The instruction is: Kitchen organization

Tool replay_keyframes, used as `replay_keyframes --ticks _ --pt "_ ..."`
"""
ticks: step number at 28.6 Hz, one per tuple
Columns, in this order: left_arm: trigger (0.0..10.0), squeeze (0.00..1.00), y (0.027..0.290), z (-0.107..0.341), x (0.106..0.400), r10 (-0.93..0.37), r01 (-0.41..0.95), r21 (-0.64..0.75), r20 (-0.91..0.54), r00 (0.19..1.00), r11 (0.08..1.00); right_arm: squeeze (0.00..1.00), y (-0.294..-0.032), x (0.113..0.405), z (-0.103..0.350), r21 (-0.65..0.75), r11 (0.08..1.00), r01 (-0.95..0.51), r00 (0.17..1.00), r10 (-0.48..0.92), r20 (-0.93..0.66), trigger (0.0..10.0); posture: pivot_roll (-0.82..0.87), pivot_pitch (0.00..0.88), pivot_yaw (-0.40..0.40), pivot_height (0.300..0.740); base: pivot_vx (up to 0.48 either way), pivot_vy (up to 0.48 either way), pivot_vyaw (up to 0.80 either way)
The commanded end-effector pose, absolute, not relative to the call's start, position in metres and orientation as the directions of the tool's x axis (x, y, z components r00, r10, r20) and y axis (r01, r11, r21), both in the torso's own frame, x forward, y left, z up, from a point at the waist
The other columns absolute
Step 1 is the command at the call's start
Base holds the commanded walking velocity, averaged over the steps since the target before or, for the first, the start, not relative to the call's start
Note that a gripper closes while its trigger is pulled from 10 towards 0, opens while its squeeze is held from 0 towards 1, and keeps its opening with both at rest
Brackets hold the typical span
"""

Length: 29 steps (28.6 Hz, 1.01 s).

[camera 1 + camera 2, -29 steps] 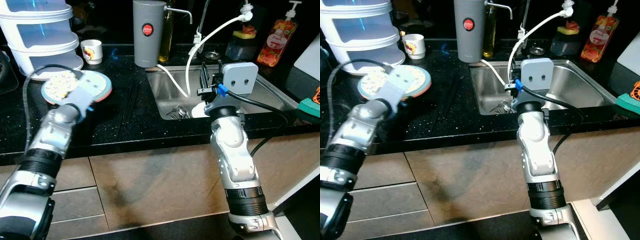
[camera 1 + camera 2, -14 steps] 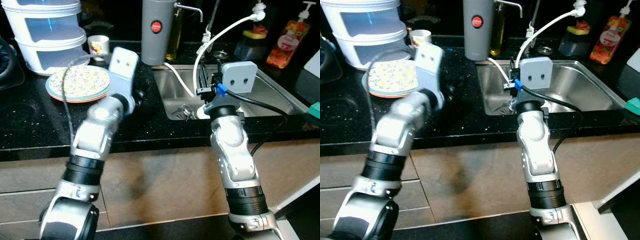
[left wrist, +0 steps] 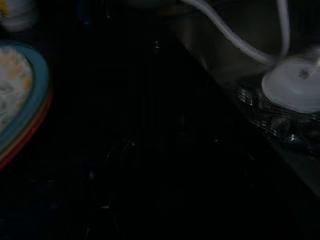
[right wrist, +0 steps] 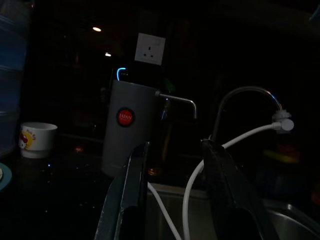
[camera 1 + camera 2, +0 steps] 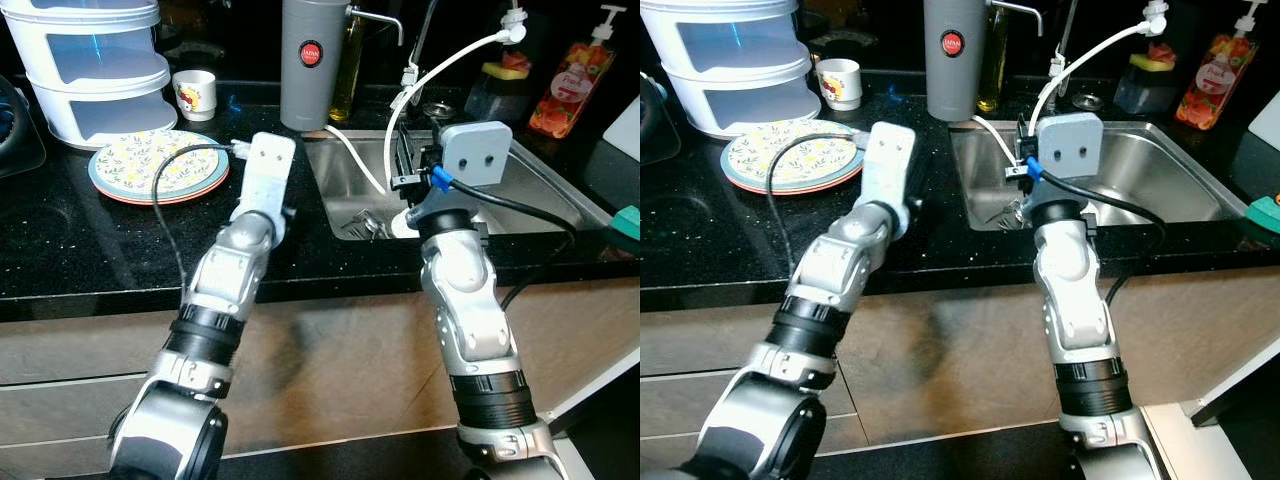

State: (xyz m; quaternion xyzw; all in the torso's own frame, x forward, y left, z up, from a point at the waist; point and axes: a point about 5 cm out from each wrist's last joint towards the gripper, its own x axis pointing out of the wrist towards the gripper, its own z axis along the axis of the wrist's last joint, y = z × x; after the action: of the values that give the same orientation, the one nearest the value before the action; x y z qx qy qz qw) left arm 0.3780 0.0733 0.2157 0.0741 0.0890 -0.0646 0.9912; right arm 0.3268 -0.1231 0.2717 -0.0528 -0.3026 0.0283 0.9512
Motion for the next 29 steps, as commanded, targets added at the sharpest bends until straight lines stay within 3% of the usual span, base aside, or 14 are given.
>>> replay_keyframes --ticks 1,14,26,29 --pt "10.0 0.00 0.072 0.201 0.379 -0.098 0.129 0.102 -0.269 0.958 0.986 0.00 -0.122 0.328 0.271 -0.118 0.993 -0.030 0.818 0.092 0.568 10.0 0.07 0.000 -0.069 0.740 0.000 0.000 0.00" --pt "10.0 0.00 0.104 0.176 0.382 0.081 -0.072 0.037 -0.404 0.911 0.997 0.00 -0.122 0.329 0.272 -0.119 0.992 -0.035 0.817 0.097 0.569 10.0 0.07 0.000 -0.070 0.740 0.000 0.000 0.00" --pt "10.0 0.00 0.119 0.182 0.382 -0.022 -0.041 -0.138 -0.426 0.904 0.990 0.00 -0.123 0.328 0.271 -0.113 0.993 -0.031 0.821 0.090 0.564 10.0 0.08 0.006 -0.071 0.740 0.000 0.000 0.00" --pt "3.7 0.00 0.123 0.172 0.382 -0.065 -0.017 -0.166 -0.475 0.878 0.986 0.00 -0.122 0.328 0.270 -0.111 0.993 -0.033 0.821 0.090 0.564 10.0 0.08 0.006 -0.071 0.740 0.000 0.000 0.00"
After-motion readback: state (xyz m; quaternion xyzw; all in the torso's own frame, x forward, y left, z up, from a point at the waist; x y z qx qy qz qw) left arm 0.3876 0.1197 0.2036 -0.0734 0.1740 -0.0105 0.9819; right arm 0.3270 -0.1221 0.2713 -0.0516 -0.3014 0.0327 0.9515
